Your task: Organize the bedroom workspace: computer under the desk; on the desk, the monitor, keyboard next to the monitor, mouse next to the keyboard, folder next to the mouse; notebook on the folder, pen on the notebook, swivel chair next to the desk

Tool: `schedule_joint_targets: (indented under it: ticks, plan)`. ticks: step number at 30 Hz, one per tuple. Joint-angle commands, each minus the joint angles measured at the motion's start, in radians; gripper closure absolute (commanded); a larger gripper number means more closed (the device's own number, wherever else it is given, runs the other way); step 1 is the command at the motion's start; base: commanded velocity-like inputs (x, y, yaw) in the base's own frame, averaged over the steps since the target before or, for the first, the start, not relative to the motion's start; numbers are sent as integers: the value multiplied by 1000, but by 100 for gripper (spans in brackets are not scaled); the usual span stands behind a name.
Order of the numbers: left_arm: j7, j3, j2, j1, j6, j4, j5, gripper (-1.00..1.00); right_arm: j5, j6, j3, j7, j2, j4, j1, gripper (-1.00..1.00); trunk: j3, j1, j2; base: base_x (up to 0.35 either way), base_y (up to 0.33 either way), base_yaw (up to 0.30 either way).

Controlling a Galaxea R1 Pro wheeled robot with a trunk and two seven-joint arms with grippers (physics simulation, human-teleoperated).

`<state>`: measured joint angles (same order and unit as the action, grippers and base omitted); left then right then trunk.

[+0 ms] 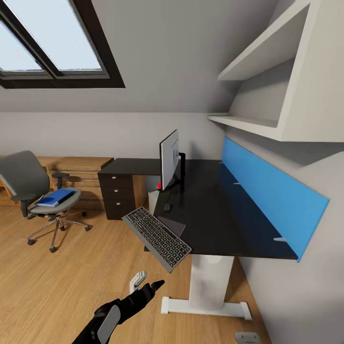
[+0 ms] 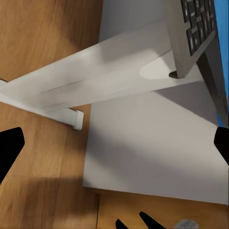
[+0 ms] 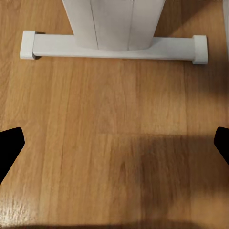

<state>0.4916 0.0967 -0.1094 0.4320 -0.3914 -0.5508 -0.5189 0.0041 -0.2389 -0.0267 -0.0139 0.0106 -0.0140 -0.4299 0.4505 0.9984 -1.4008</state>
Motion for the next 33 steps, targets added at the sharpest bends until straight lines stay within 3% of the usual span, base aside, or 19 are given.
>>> schedule_joint_targets:
  ticks: [1,4,20,33]
  plan:
    - [4,5,-1,1,-9,0,-5,-100,0,-3,-2,-1,0,1,-1,-100,-2,-4,7,0,0,0]
    - [5,3,-1,1,-9,0,-5,-100,0,-3,-2,-1,0,1,-1,-100,-12,-15,28,0,0,0]
    - [7,1,0,1,-9,1,-6,-100,0,-3,-2,-1,0,1,0,-100,-12,-15,28,3,0,0]
    - [7,1,-1,1,-9,3,-6,-100,0,-3,-2,-1,0,1,0,-100,-12,-15,28,169,0,0]
